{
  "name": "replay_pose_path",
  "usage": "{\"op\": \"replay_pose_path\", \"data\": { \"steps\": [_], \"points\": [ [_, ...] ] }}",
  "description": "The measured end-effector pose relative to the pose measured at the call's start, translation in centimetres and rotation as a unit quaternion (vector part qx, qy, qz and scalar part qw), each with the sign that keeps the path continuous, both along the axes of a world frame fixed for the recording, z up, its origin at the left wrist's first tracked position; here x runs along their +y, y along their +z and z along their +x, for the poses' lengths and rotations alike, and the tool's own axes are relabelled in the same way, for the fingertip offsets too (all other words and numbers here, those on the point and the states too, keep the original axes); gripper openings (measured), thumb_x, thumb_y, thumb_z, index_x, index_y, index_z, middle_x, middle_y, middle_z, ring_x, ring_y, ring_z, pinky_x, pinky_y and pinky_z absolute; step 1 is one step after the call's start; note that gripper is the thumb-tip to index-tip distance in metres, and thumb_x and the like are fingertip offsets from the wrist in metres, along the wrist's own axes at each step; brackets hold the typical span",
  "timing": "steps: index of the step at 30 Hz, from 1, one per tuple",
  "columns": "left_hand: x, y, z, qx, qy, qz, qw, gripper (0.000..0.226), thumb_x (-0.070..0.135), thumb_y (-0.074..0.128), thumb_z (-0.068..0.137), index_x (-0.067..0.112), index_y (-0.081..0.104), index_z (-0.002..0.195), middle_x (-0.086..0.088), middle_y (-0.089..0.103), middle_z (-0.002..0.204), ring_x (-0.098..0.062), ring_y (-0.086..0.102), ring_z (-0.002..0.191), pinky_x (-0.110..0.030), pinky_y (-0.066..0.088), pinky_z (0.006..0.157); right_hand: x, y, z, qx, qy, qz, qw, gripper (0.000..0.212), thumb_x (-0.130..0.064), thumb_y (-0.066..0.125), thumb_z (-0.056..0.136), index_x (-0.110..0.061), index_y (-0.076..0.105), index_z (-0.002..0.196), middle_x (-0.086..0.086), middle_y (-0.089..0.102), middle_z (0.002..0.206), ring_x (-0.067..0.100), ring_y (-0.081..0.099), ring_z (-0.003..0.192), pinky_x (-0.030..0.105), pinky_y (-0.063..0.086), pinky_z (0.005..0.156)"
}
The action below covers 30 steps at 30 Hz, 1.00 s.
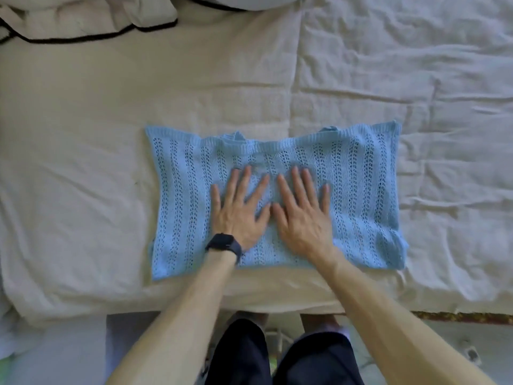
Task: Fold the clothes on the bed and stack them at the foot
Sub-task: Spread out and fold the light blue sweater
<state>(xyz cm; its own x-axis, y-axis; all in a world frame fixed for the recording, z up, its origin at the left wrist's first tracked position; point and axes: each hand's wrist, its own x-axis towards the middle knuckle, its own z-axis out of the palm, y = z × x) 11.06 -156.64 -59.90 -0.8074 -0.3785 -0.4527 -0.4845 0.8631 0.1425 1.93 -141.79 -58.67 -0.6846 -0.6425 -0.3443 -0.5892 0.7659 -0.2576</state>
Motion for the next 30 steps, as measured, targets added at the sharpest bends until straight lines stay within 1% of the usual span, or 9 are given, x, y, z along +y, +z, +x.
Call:
{"op": "replay_pose_path", "data": {
  "steps": [4, 9, 12, 14, 17, 20, 22, 27, 30],
  "points": [
    [-9.0, -2.4, 1.1, 0.035, 0.059, -0.068, 0.995, 0.065, 0.068, 0.017, 0.098, 0.045, 0.008, 0.158, 0.004, 0.001, 0.169, -0.021, -0.002, 0.155, -0.051, -0.010, 0.121, 3.7, -3.4, -9.3, 0.053, -0.084, 0.085, 0.991, 0.068, -0.075, 0.014, 0.099, -0.049, -0.007, 0.158, -0.002, -0.001, 0.172, 0.014, -0.012, 0.157, 0.048, -0.022, 0.121],
    [-9.9, -1.0, 0.2, 0.036, 0.170, -0.093, 0.980, 0.067, 0.061, 0.021, 0.097, 0.040, 0.012, 0.159, 0.001, -0.005, 0.169, -0.026, -0.006, 0.155, -0.063, -0.006, 0.120, 6.0, -2.1, -12.2, 0.044, -0.250, 0.092, 0.963, 0.077, -0.070, 0.022, 0.096, -0.035, 0.008, 0.163, 0.002, -0.010, 0.171, 0.018, -0.015, 0.156, 0.061, -0.009, 0.122],
    [-6.4, 0.0, -1.6, 0.076, 0.121, -0.065, 0.988, 0.067, 0.057, 0.025, 0.098, 0.035, 0.015, 0.160, -0.004, -0.003, 0.169, -0.028, -0.004, 0.155, -0.061, -0.007, 0.120, 4.6, -1.3, -10.5, 0.066, -0.142, 0.044, 0.987, 0.073, -0.064, 0.026, 0.100, -0.036, 0.003, 0.163, -0.002, -0.017, 0.169, 0.018, -0.015, 0.157, 0.053, -0.018, 0.122],
    [-4.0, 0.0, -2.7, 0.077, 0.071, -0.038, 0.994, 0.065, 0.059, 0.024, 0.099, 0.040, 0.012, 0.159, -0.001, -0.008, 0.168, -0.025, -0.009, 0.155, -0.060, -0.010, 0.120, 3.8, -1.7, -11.0, 0.055, -0.057, 0.025, 0.997, 0.071, -0.067, 0.021, 0.101, -0.039, -0.001, 0.162, -0.006, -0.018, 0.169, 0.017, -0.014, 0.157, 0.046, -0.023, 0.121],
    [-2.2, -0.6, -3.0, 0.019, 0.124, -0.014, 0.992, 0.064, 0.068, 0.012, 0.098, 0.047, -0.007, 0.156, 0.002, -0.019, 0.166, -0.026, -0.017, 0.154, -0.062, -0.009, 0.120, 4.8, -2.8, -14.7, 0.006, -0.096, 0.042, 0.994, 0.071, -0.072, 0.013, 0.098, -0.043, -0.004, 0.161, -0.008, -0.014, 0.170, 0.013, -0.017, 0.156, 0.047, -0.023, 0.120],
    [0.3, -0.1, -2.9, 0.018, 0.166, -0.009, 0.986, 0.070, 0.070, 0.008, 0.095, 0.042, -0.007, 0.157, -0.001, -0.019, 0.166, -0.027, -0.016, 0.154, -0.062, -0.008, 0.119, 8.6, -3.3, -18.0, -0.004, -0.171, 0.071, 0.983, 0.069, -0.069, 0.009, 0.098, -0.043, -0.003, 0.160, -0.004, -0.013, 0.171, 0.014, -0.017, 0.156, 0.056, -0.016, 0.122],
    [4.8, 0.9, -3.1, 0.022, 0.120, 0.016, 0.992, 0.071, 0.071, 0.011, 0.095, 0.042, -0.007, 0.158, 0.000, -0.023, 0.165, -0.025, -0.018, 0.153, -0.059, -0.010, 0.119, 12.0, -2.6, -18.5, -0.023, -0.204, 0.083, 0.975, 0.067, -0.064, 0.010, 0.099, -0.041, -0.001, 0.161, 0.000, -0.012, 0.171, 0.018, -0.015, 0.156, 0.059, -0.011, 0.122],
    [19.8, 1.9, -6.1, -0.032, -0.146, 0.060, 0.987, 0.081, 0.084, 0.008, 0.089, 0.045, -0.022, 0.153, 0.005, -0.023, 0.165, -0.023, -0.032, 0.148, -0.061, -0.023, 0.114, 22.1, 0.0, -15.8, -0.068, -0.179, 0.101, 0.976, 0.064, -0.055, 0.019, 0.105, -0.038, -0.005, 0.162, 0.001, -0.015, 0.171, 0.018, -0.018, 0.156, 0.060, -0.006, 0.123],
    [25.1, 1.8, -8.3, -0.093, -0.224, 0.041, 0.969, 0.089, 0.069, 0.030, 0.096, 0.035, -0.030, 0.152, 0.003, -0.030, 0.163, -0.022, -0.037, 0.145, -0.059, -0.034, 0.106, 26.8, 0.7, -14.1, -0.102, -0.129, 0.123, 0.979, 0.066, -0.061, 0.013, 0.102, -0.041, -0.014, 0.159, -0.006, -0.032, 0.164, 0.011, -0.034, 0.149, 0.056, -0.008, 0.124]
  ]
}}
